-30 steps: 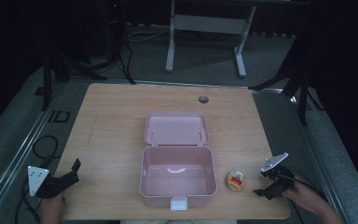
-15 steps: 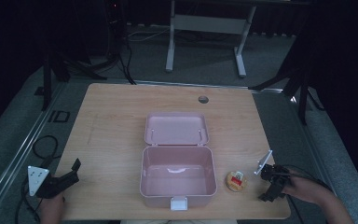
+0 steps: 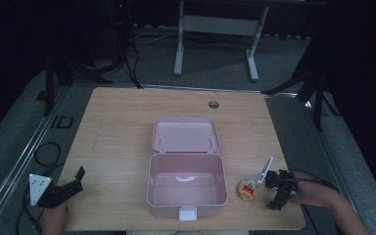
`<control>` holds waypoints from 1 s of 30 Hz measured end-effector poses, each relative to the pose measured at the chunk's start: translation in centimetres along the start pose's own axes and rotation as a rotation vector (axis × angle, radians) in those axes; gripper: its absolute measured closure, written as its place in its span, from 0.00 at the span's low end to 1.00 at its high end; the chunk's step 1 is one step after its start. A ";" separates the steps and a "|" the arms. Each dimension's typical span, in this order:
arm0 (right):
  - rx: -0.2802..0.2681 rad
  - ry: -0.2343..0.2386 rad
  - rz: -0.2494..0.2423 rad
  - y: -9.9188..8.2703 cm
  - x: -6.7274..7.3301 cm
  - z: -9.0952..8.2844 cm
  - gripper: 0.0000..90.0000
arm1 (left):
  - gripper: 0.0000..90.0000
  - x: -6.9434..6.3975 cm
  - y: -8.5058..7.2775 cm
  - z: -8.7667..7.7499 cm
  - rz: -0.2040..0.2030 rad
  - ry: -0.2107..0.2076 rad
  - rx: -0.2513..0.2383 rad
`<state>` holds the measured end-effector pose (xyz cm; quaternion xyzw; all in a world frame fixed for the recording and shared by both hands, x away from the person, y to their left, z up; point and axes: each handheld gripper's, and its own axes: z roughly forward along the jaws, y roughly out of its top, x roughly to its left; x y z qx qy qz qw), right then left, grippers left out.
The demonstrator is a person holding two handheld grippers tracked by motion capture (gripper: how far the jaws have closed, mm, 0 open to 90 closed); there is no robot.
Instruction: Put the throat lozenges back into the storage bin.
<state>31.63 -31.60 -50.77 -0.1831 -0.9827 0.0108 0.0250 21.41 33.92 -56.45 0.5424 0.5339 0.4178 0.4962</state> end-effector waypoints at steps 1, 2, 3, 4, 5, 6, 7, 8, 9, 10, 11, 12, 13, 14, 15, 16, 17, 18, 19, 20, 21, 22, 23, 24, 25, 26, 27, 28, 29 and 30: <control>-0.003 0.004 -0.007 0.2 0.0 -0.1 0.15 | 0.00 0.0 0.0 0.0 0.000 -0.001 0.000; -0.007 0.009 -0.009 0.5 0.0 -0.1 0.15 | 0.00 0.0 0.0 0.0 -0.001 -0.002 0.000; -0.010 0.007 -0.016 0.8 0.0 -0.2 0.15 | 0.00 0.0 0.0 0.0 -0.001 -0.003 0.000; -0.012 0.009 -0.019 1.1 0.1 -0.2 0.15 | 0.00 0.0 0.0 0.0 -0.001 -0.003 0.000; -0.016 0.011 -0.024 1.6 0.1 -0.2 0.15 | 0.00 0.0 0.0 0.0 -0.001 -0.003 0.000; -0.021 0.011 -0.028 1.9 0.1 -0.2 0.15 | 0.00 0.0 0.0 0.0 -0.001 -0.003 0.000; -0.025 0.014 -0.039 2.6 0.2 -0.2 0.15 | 0.00 0.0 0.0 0.0 -0.002 -0.005 -0.001; -0.025 0.014 -0.039 2.6 0.2 -0.2 0.15 | 0.00 0.0 0.0 0.0 -0.002 -0.005 -0.001; -0.026 0.010 -0.046 2.9 0.2 -0.2 0.15 | 0.00 0.0 0.0 0.0 -0.002 -0.006 -0.001; -0.029 0.013 -0.053 3.2 0.3 -0.2 0.15 | 0.00 0.0 0.0 0.0 -0.002 -0.007 -0.001; -0.030 0.016 -0.057 3.5 0.3 -0.2 0.15 | 0.00 0.0 0.0 0.0 -0.003 -0.007 -0.001; -0.034 0.019 -0.062 3.7 0.3 -0.2 0.15 | 0.00 0.0 0.0 0.0 -0.003 -0.007 -0.001; -0.034 0.018 -0.067 4.0 0.3 -0.1 0.15 | 0.00 0.0 0.0 0.0 -0.003 -0.008 -0.001; -0.032 0.017 -0.077 4.2 0.4 -0.1 0.15 | 0.00 0.0 0.0 0.0 -0.003 -0.008 -0.002; -0.029 0.018 -0.086 4.5 0.4 0.0 0.15 | 0.00 0.0 0.0 0.0 -0.003 -0.008 -0.001; -0.025 0.019 -0.091 4.8 0.4 0.1 0.15 | 0.00 0.0 0.0 0.0 -0.003 -0.009 -0.001; -0.024 0.017 -0.094 5.0 0.5 0.2 0.15 | 0.00 0.0 0.0 0.0 -0.003 -0.009 -0.001; -0.023 0.019 -0.100 5.2 0.5 0.3 0.15 | 0.00 0.0 0.0 0.0 -0.003 -0.009 -0.001; -0.020 0.021 -0.104 5.5 0.5 0.4 0.15 | 0.00 0.0 0.0 0.0 -0.003 -0.010 -0.001; -0.017 0.014 -0.107 5.8 0.6 0.5 0.15 | 0.00 0.0 0.0 0.0 -0.003 -0.010 -0.001; -0.014 0.013 -0.110 6.0 0.6 0.6 0.15 | 0.00 0.1 0.0 0.0 -0.003 -0.010 0.000; -0.010 0.012 -0.116 6.2 0.6 0.7 0.15 | 0.00 0.1 0.0 0.0 -0.003 -0.011 0.000; -0.009 0.008 -0.125 6.5 0.6 0.8 0.15 | 0.00 0.1 0.0 0.0 -0.003 -0.011 -0.001; -0.010 0.015 -0.130 6.7 0.6 0.8 0.15 | 0.00 0.1 0.0 0.0 -0.003 -0.011 -0.001; -0.010 0.015 -0.130 6.7 0.6 0.8 0.15 | 0.00 0.1 0.0 0.0 -0.003 -0.011 -0.001; -0.012 0.008 -0.146 7.2 0.7 0.9 0.16 | 0.00 0.1 0.0 0.0 -0.004 -0.011 -0.001; -0.013 0.013 -0.147 7.3 0.8 0.9 0.17 | 0.00 0.1 0.0 0.0 -0.003 -0.012 0.000; -0.011 0.015 -0.149 7.4 0.8 0.8 0.19 | 0.00 0.1 0.0 0.0 -0.003 -0.012 0.000; -0.008 0.011 -0.157 7.5 0.8 0.8 0.21 | 0.00 0.1 0.0 0.0 -0.003 -0.012 -0.001; -0.006 0.013 -0.164 7.6 0.8 0.7 0.22 | 0.00 0.1 0.0 0.0 -0.003 -0.012 0.000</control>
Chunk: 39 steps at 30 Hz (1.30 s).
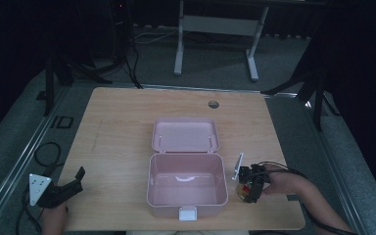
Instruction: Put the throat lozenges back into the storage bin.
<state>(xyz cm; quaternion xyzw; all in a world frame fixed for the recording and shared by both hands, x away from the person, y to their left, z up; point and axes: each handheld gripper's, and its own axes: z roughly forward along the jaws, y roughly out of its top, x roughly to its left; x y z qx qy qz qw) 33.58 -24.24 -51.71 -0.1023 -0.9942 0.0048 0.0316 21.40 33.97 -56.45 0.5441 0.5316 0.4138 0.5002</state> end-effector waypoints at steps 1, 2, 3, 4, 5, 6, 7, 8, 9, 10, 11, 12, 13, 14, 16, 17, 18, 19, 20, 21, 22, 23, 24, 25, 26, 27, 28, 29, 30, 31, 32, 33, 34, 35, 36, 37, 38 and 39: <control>0.009 0.003 -0.002 0.1 0.0 0.0 0.22 | 0.00 0.0 0.0 0.0 0.000 0.000 0.000; 0.014 0.006 0.000 0.1 0.0 -0.1 0.22 | 0.00 0.0 0.0 0.0 0.000 0.000 -0.001; 0.021 0.005 -0.004 0.1 0.0 -0.1 0.22 | 0.00 0.0 0.0 0.0 0.000 -0.001 -0.001; 0.024 0.010 -0.008 0.1 0.1 -0.2 0.22 | 0.00 0.0 0.0 0.0 -0.001 -0.001 -0.001; 0.025 0.020 -0.009 0.0 0.1 -0.4 0.22 | 0.00 0.0 0.0 0.0 -0.001 0.000 0.000; 0.026 0.024 -0.017 0.0 0.2 -0.6 0.22 | 0.00 0.0 0.0 0.0 -0.001 -0.001 0.001; 0.026 0.023 -0.024 0.0 0.2 -0.8 0.22 | 0.00 0.0 0.0 0.0 -0.001 -0.001 0.001; 0.024 0.022 -0.029 0.0 0.3 -1.1 0.22 | 0.00 0.0 0.0 0.0 -0.001 -0.001 0.002; 0.022 0.023 -0.032 0.0 0.3 -1.4 0.22 | 0.00 0.0 0.0 0.0 -0.001 -0.001 0.002; 0.022 0.023 -0.037 -0.1 0.3 -1.7 0.22 | 0.00 0.0 0.0 0.0 -0.001 -0.002 0.002; 0.025 0.022 -0.038 -0.1 0.4 -2.3 0.22 | 0.00 0.0 0.0 0.0 -0.002 -0.003 0.002; 0.029 0.025 -0.038 -0.1 0.4 -2.6 0.22 | 0.00 0.0 0.0 0.0 -0.002 -0.004 0.002; 0.036 0.021 -0.040 -0.1 0.5 -3.2 0.22 | 0.00 0.0 0.0 0.0 -0.002 -0.004 0.003; 0.039 0.018 -0.042 -0.1 0.6 -3.5 0.22 | 0.00 0.0 0.0 0.0 -0.003 -0.004 0.003; 0.042 0.014 -0.043 0.0 0.8 -4.5 0.22 | 0.00 0.0 0.0 0.0 -0.004 -0.005 0.004; 0.042 0.014 -0.041 0.0 0.9 -5.1 0.22 | 0.00 0.0 0.0 0.0 -0.004 -0.005 0.004; 0.036 0.011 -0.046 0.0 1.0 -5.8 0.22 | 0.00 0.0 0.0 0.0 -0.004 -0.006 0.003; 0.032 0.013 -0.047 0.1 1.1 -6.2 0.22 | 0.00 0.0 0.0 0.0 -0.004 -0.005 0.002; 0.027 0.016 -0.051 0.1 1.3 -6.7 0.22 | 0.00 0.0 0.0 0.0 -0.004 -0.006 0.003; 0.023 0.015 -0.052 0.2 1.4 -7.3 0.22 | 0.00 0.0 0.0 0.0 -0.004 -0.006 0.003; 0.021 0.013 -0.056 0.3 1.5 -7.8 0.22 | 0.00 0.0 0.0 0.0 -0.005 -0.006 0.004; 0.016 0.008 -0.060 0.3 1.7 -8.4 0.22 | 0.00 0.0 0.0 0.0 -0.004 -0.006 0.005; 0.016 0.008 -0.060 0.3 1.7 -8.4 0.22 | 0.00 0.0 0.0 0.0 -0.004 -0.006 0.005; 0.009 0.001 -0.063 0.4 1.8 -9.1 0.22 | 0.00 0.0 0.0 0.0 -0.004 -0.006 0.005; -0.004 -0.013 -0.066 0.5 2.0 -10.4 0.22 | 0.00 0.0 0.0 0.0 -0.004 -0.006 0.005; -0.015 -0.022 -0.069 0.5 2.2 -11.3 0.22 | 0.00 0.0 0.0 0.0 -0.005 -0.006 0.005; -0.021 -0.025 -0.067 0.6 2.2 -11.9 0.22 | 0.00 0.0 0.0 0.0 -0.005 -0.006 0.004; -0.025 -0.026 -0.068 0.6 2.3 -12.4 0.22 | 0.00 0.0 0.0 0.0 -0.006 -0.007 0.004; -0.025 -0.026 -0.068 0.6 2.3 -12.4 0.22 | 0.00 0.0 0.0 0.0 -0.006 -0.007 0.004; -0.033 -0.032 -0.075 0.7 2.4 -12.9 0.22 | 0.00 0.0 0.0 0.0 -0.006 -0.007 0.004; -0.035 -0.036 -0.074 0.9 2.7 -13.8 0.22 | 0.00 0.0 0.0 0.0 -0.006 -0.007 0.005; -0.038 -0.041 -0.080 1.0 2.8 -14.1 0.22 | 0.00 0.0 0.0 0.1 -0.008 -0.007 0.004; -0.042 -0.039 -0.081 1.1 2.9 -14.3 0.22 | 0.00 0.0 0.0 0.0 -0.006 -0.007 0.006; -0.043 -0.036 -0.082 1.3 3.0 -14.5 0.22 | 0.00 0.0 0.0 0.1 -0.007 -0.007 0.006; -0.048 -0.035 -0.089 1.5 3.2 -14.7 0.22 | 0.00 0.0 0.0 0.1 -0.007 -0.007 0.006; -0.052 -0.032 -0.089 1.8 3.4 -14.8 0.22 | 0.00 0.0 0.0 0.1 -0.007 -0.007 0.006; -0.058 -0.022 -0.087 2.1 3.5 -14.9 0.22 | 0.00 0.0 0.0 0.1 -0.007 -0.007 0.006; -0.058 -0.019 -0.090 2.4 3.7 -14.9 0.22 | 0.00 0.0 0.0 0.1 -0.007 -0.007 0.006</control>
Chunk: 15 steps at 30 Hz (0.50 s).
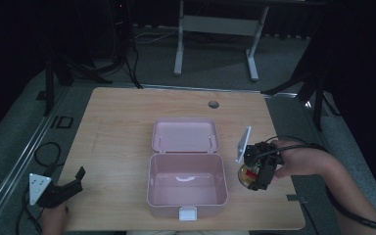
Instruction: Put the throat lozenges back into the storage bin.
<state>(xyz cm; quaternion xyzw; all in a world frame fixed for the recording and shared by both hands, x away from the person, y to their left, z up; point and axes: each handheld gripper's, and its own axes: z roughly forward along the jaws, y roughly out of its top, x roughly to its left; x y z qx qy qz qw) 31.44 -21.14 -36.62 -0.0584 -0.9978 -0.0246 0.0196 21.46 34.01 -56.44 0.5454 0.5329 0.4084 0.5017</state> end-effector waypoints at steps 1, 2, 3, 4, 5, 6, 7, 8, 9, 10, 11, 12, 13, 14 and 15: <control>-0.002 0.003 -0.007 0.3 0.1 0.0 0.22 | 0.00 0.0 0.0 0.0 0.000 0.000 0.000; -0.003 0.010 -0.010 0.7 0.2 0.0 0.22 | 0.00 0.0 0.0 0.0 -0.001 0.000 0.000; -0.006 0.014 -0.018 1.0 0.3 0.0 0.22 | 0.00 0.0 0.0 0.0 0.000 -0.001 0.001; -0.006 0.015 -0.025 1.4 0.4 0.1 0.22 | 0.00 0.0 0.0 0.0 -0.001 -0.002 0.001; -0.007 0.019 -0.031 1.8 0.5 0.1 0.22 | 0.00 0.0 0.0 0.0 -0.001 -0.002 0.001; -0.013 0.025 -0.042 2.1 0.6 0.1 0.22 | 0.00 0.0 0.0 0.0 -0.001 -0.002 0.001; -0.015 0.026 -0.050 2.5 0.7 0.1 0.22 | 0.00 0.0 0.0 0.0 -0.002 -0.003 0.001; -0.017 0.026 -0.057 3.0 0.8 0.1 0.22 | 0.00 0.0 0.0 0.0 -0.003 -0.003 0.001; -0.020 0.029 -0.066 3.4 0.9 0.1 0.22 | 0.00 0.0 0.0 0.0 -0.003 -0.003 0.002; -0.023 0.027 -0.075 3.8 0.9 0.1 0.22 | 0.00 0.0 0.0 0.0 -0.002 -0.003 0.002; -0.023 0.030 -0.085 4.3 1.0 0.0 0.22 | 0.00 0.0 0.0 0.0 -0.002 -0.003 0.001; -0.021 0.032 -0.095 4.7 1.1 0.0 0.22 | 0.00 0.0 0.0 0.0 -0.003 -0.004 0.001; -0.022 0.028 -0.107 5.2 1.3 0.0 0.22 | 0.00 0.0 0.0 0.0 -0.004 -0.005 0.001; -0.019 0.028 -0.114 5.7 1.4 0.0 0.22 | 0.00 0.0 0.0 0.0 -0.005 -0.005 0.000; -0.019 0.028 -0.114 5.7 1.4 0.0 0.22 | 0.00 0.0 0.0 0.0 -0.005 -0.005 0.000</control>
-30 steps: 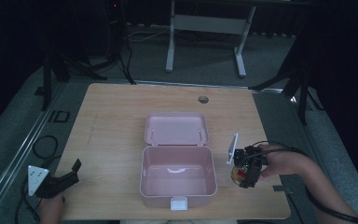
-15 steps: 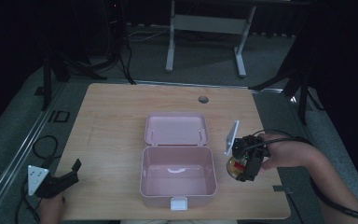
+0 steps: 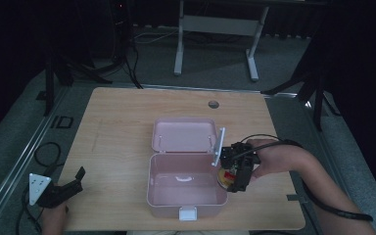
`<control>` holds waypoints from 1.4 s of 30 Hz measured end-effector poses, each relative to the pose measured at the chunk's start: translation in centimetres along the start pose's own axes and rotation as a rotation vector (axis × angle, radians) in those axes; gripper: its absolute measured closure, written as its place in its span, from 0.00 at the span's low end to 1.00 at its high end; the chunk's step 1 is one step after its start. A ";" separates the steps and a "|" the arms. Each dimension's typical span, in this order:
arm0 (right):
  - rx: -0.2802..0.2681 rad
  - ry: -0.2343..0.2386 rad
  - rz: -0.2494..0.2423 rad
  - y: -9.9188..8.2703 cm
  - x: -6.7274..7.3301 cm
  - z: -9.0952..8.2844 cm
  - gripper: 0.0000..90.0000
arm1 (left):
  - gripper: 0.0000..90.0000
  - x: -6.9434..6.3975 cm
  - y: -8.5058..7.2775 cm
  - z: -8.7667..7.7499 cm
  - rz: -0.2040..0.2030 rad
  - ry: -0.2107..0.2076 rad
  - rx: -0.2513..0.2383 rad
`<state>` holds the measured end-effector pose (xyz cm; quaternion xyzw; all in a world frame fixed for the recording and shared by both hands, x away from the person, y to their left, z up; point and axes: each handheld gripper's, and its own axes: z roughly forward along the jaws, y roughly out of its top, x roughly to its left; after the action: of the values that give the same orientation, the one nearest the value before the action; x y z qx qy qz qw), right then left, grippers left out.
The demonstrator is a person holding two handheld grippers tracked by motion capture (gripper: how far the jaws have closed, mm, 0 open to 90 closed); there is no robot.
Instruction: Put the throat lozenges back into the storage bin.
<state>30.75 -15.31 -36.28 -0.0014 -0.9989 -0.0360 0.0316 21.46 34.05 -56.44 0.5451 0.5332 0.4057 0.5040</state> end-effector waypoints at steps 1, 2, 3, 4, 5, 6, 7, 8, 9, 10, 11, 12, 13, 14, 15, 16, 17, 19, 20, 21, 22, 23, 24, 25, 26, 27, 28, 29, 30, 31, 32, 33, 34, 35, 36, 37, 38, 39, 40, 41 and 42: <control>-0.005 -0.001 -0.027 1.1 0.3 -0.1 0.22 | 0.00 0.0 0.0 0.0 0.001 -0.001 0.000; -0.008 0.002 -0.033 1.4 0.3 -0.1 0.22 | 0.00 0.0 0.0 0.0 0.002 -0.002 0.000; -0.007 -0.002 -0.044 1.9 0.4 -0.1 0.22 | 0.00 0.0 0.0 0.0 0.000 -0.002 0.000; -0.005 -0.006 -0.054 2.3 0.5 -0.1 0.22 | 0.00 0.0 0.0 0.0 0.000 -0.003 0.000; -0.004 -0.005 -0.060 2.7 0.6 -0.1 0.22 | 0.00 0.0 0.0 0.0 -0.001 -0.003 -0.001; -0.003 -0.001 -0.066 3.0 0.6 0.0 0.22 | 0.00 0.0 0.0 0.0 -0.001 -0.004 -0.001; -0.001 -0.003 -0.073 3.3 0.7 0.0 0.22 | 0.00 0.0 0.0 0.0 -0.001 -0.004 -0.001; -0.001 -0.003 -0.077 3.6 0.7 0.1 0.22 | 0.00 0.0 0.0 0.0 -0.001 -0.004 -0.001; -0.002 0.000 -0.080 3.8 0.7 0.1 0.22 | 0.00 0.0 0.0 0.0 -0.001 -0.005 -0.001; -0.008 0.001 -0.085 4.0 0.7 0.3 0.22 | 0.00 0.0 0.0 0.0 -0.001 -0.006 -0.001; -0.006 0.001 -0.085 4.1 0.6 0.4 0.22 | 0.00 0.0 0.0 0.0 -0.002 -0.007 0.000; -0.008 -0.002 -0.089 4.2 0.6 0.6 0.22 | 0.00 0.0 0.0 0.0 0.000 -0.007 0.000; -0.007 0.004 -0.090 4.3 0.6 0.8 0.22 | 0.00 0.0 0.0 0.0 0.001 -0.007 0.000; -0.007 0.008 -0.087 4.3 0.5 1.1 0.22 | 0.00 0.0 0.0 0.0 -0.001 -0.007 -0.001; -0.008 0.008 -0.099 4.4 0.5 1.5 0.22 | 0.00 0.0 0.0 0.0 -0.001 -0.008 0.000; -0.005 0.015 -0.096 4.4 0.4 1.9 0.22 | 0.00 0.0 0.0 0.0 0.000 -0.007 0.000; 0.000 0.020 -0.096 4.4 0.3 2.3 0.22 | 0.00 0.0 0.0 0.0 0.000 -0.007 0.000; 0.000 0.018 -0.103 4.5 0.3 2.7 0.22 | 0.00 0.0 0.0 0.0 0.002 -0.007 0.001; 0.011 0.028 -0.097 4.6 0.1 3.5 0.22 | 0.00 0.0 0.0 0.0 0.002 -0.007 0.002; 0.015 0.028 -0.100 4.6 0.1 3.9 0.22 | 0.00 0.0 0.0 0.0 0.002 -0.008 0.002; 0.020 0.029 -0.100 4.6 0.1 4.3 0.22 | 0.00 0.0 0.0 0.0 0.002 -0.007 0.002; 0.030 0.036 -0.096 4.7 0.0 4.8 0.22 | 0.00 0.0 0.0 0.0 0.003 -0.007 0.002; 0.036 0.041 -0.097 4.7 -0.1 5.2 0.22 | 0.00 0.0 0.0 0.0 0.003 -0.007 0.002; 0.037 0.041 -0.105 4.8 -0.1 5.7 0.22 | 0.00 0.0 0.0 0.0 0.003 -0.007 0.002; 0.039 0.045 -0.102 4.8 -0.2 6.0 0.22 | 0.00 0.0 0.0 0.0 0.004 -0.007 0.003; 0.043 0.052 -0.095 4.8 -0.2 6.4 0.22 | 0.00 0.0 0.0 0.0 0.003 -0.007 0.003; 0.049 0.053 -0.103 4.9 -0.3 6.9 0.22 | 0.00 0.0 0.0 0.0 0.005 -0.008 0.004; 0.050 0.057 -0.105 4.9 -0.3 7.2 0.22 | 0.00 0.0 0.0 0.0 0.005 -0.008 0.004; 0.052 0.063 -0.100 4.9 -0.3 7.4 0.22 | 0.00 0.0 0.0 0.0 0.006 -0.008 0.003; 0.061 0.060 -0.104 5.0 -0.4 7.8 0.22 | 0.00 0.0 0.0 0.0 0.007 -0.008 0.003; 0.061 0.053 -0.110 5.0 -0.4 8.0 0.22 | 0.00 0.0 0.0 0.0 0.007 -0.008 0.004; 0.062 0.055 -0.110 5.0 -0.4 8.2 0.22 | 0.00 0.0 0.0 0.0 0.007 -0.009 0.005; 0.059 0.060 -0.112 5.1 -0.4 8.5 0.22 | 0.00 0.0 0.0 0.0 0.007 -0.009 0.005; 0.058 0.060 -0.116 5.1 -0.5 8.7 0.22 | 0.00 0.0 0.0 0.1 0.007 -0.009 0.005; 0.059 0.064 -0.113 5.2 -0.5 8.9 0.22 | 0.00 0.0 0.0 0.0 0.009 -0.010 0.006; 0.063 0.067 -0.125 5.2 -0.5 9.3 0.22 | 0.00 0.0 0.0 0.0 0.008 -0.010 0.006; 0.066 0.070 -0.124 5.2 -0.5 9.5 0.22 | 0.00 0.0 0.0 0.0 0.008 -0.010 0.006; 0.066 0.072 -0.131 5.3 -0.6 9.8 0.22 | 0.00 0.0 0.0 0.0 0.008 -0.011 0.006; 0.072 0.078 -0.134 5.3 -0.6 10.1 0.22 | 0.00 0.0 0.0 0.1 0.009 -0.011 0.007; 0.084 0.079 -0.132 5.4 -0.6 10.4 0.22 | 0.00 0.0 0.0 0.1 0.009 -0.011 0.007; 0.094 0.076 -0.132 5.5 -0.6 10.7 0.22 | 0.00 0.0 0.0 0.1 0.009 -0.011 0.006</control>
<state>30.75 -9.09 -46.61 0.0671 -0.9955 0.0088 0.0670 21.52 34.02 -56.43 0.5513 0.5293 0.4032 0.5034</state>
